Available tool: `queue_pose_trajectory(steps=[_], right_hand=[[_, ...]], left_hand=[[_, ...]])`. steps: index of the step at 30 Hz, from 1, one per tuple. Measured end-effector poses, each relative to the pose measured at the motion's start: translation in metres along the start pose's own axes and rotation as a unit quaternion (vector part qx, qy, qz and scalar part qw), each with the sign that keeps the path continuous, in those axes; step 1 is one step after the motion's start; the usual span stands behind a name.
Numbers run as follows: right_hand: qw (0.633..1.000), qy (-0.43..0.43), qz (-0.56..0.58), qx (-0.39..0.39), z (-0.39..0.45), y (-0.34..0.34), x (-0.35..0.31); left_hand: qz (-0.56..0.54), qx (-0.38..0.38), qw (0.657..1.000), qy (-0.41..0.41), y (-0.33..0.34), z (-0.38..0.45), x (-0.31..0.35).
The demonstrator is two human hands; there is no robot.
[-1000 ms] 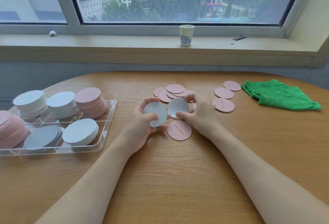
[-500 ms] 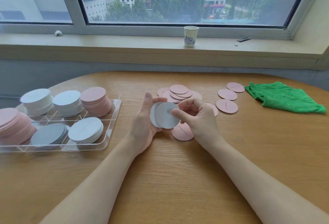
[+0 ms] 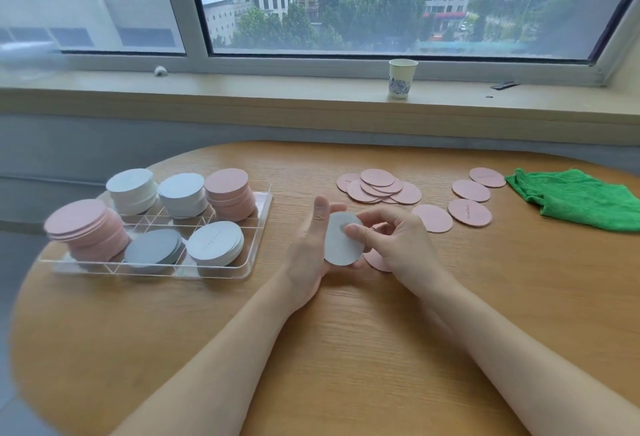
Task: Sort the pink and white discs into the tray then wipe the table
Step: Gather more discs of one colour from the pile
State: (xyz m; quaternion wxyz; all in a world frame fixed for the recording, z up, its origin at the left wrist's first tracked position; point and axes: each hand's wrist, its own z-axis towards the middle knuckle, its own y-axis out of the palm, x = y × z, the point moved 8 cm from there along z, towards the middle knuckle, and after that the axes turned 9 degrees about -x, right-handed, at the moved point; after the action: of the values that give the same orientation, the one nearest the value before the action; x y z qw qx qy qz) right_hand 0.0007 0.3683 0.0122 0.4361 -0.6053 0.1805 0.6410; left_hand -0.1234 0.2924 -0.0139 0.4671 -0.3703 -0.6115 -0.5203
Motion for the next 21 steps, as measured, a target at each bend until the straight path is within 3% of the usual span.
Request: queue_pose_trajectory(steps=[10,21], right_hand=[[0.988,0.027,0.081,-0.126,0.005,0.079,-0.066],[0.965,0.030,0.136,-0.224,0.033,0.194,-0.117]], left_hand=[[0.089,0.064,0.992,0.067,-0.058,-0.067,0.059],[0.093,0.173,0.977,0.083,-0.163,-0.123,0.114]])
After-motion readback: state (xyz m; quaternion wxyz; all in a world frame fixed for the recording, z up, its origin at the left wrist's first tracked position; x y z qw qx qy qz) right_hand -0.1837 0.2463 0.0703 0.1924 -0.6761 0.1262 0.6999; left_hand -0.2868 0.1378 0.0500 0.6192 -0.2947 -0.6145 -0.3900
